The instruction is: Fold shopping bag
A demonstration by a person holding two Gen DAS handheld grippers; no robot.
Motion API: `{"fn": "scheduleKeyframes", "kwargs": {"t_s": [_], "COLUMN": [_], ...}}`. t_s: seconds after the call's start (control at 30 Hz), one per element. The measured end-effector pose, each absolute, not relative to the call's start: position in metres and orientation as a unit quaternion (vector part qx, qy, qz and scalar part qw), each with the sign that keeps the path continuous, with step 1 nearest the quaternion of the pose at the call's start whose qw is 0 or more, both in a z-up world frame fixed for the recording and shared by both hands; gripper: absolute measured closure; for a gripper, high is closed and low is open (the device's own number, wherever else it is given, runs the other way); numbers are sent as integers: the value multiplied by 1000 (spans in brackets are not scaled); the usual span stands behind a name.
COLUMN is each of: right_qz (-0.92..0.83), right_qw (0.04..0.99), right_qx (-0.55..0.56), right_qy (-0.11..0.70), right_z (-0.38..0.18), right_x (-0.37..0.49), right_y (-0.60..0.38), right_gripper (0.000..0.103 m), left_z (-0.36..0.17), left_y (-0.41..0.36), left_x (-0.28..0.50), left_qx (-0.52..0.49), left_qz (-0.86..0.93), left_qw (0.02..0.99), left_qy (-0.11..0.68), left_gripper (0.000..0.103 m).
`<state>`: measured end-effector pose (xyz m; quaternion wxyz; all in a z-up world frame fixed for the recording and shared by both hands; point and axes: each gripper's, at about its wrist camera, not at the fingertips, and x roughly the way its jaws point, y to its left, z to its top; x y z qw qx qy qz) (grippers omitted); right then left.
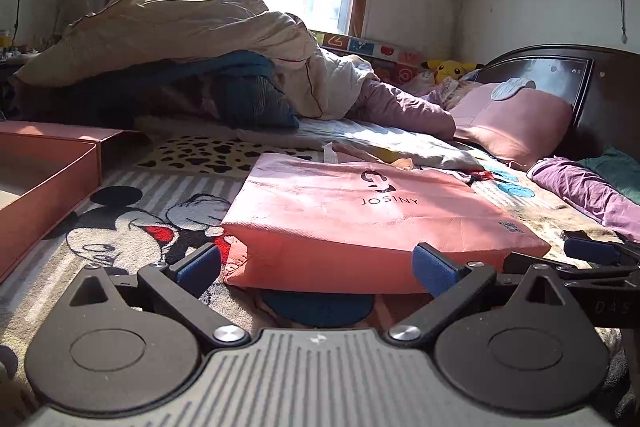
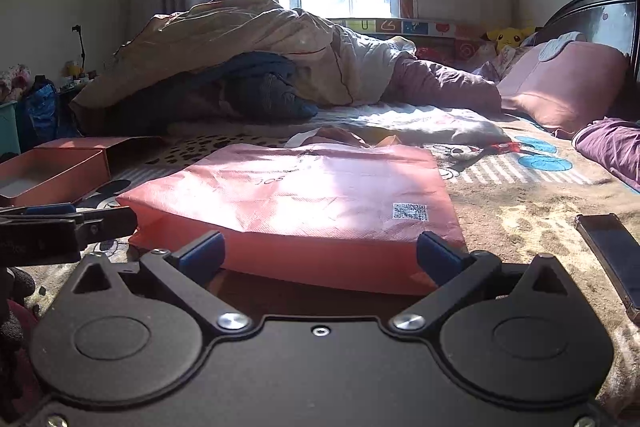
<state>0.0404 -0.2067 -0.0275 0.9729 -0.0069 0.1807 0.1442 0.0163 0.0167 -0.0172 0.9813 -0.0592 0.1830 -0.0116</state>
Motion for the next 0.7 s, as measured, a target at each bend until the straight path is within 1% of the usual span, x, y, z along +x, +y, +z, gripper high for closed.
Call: {"fn": "scheduleKeyframes", "kwargs": {"t_s": [0.2,0.3,0.5,0.7], "right_qz": [139,135,108,75], "right_qw": [970,972,975,974], "right_qx": [-25,-34,-37,-23], "right_qy": [198,189,191,214], "right_z": [-34,-34,-34,-39], "right_x": [37,31,25,24], "right_y": [-205,-204,-205,-213], "right_gripper": [0,0,0,0], "left_z": [-17,-16,-13,-14], "left_y": [19,20,23,25], "left_x": [10,8,5,-5], "left_qx": [-58,-60,-63,-71], "left_qz": [-6,-5,-3,-4], "left_qw": [982,982,981,980], "left_qy": [179,180,181,185], "left_gripper": [1,1,1,1]}}
